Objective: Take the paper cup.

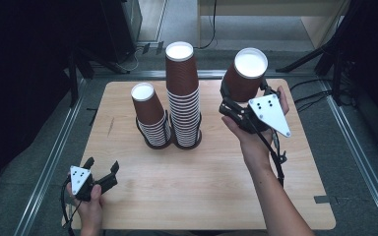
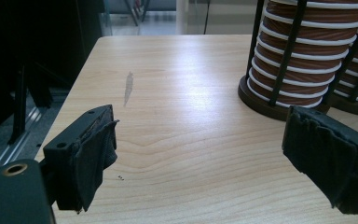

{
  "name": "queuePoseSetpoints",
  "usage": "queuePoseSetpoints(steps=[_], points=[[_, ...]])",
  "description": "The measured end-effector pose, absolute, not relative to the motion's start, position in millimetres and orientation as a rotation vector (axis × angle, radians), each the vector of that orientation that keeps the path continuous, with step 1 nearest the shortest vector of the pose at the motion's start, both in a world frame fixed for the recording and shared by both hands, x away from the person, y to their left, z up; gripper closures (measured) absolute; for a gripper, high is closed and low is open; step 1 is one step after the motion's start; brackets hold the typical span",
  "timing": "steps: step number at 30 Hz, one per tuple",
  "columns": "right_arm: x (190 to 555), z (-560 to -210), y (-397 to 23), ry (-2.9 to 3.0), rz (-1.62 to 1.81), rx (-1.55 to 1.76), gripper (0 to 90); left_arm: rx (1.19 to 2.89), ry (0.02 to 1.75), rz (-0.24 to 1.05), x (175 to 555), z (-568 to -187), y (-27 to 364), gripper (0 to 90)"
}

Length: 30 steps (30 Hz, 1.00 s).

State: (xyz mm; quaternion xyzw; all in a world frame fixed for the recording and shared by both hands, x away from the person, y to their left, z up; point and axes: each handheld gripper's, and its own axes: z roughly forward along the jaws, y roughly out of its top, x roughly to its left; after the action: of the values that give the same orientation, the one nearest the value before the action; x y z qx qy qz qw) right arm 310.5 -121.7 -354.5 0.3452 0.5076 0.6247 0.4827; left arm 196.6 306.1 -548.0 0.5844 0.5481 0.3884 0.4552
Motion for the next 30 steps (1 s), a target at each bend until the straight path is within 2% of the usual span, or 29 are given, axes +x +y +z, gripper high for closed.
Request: queuePoseSetpoints(steps=[19,30], points=[[300,-426,-143,1.373,1.448,0.891,12.8,1.443,1.333,0.892,197,-541,307,9.4],[291,-457,-154,1.435,1.405,0.905,12.7,1.464,1.258,0.883,208,-522,282,9.4]])
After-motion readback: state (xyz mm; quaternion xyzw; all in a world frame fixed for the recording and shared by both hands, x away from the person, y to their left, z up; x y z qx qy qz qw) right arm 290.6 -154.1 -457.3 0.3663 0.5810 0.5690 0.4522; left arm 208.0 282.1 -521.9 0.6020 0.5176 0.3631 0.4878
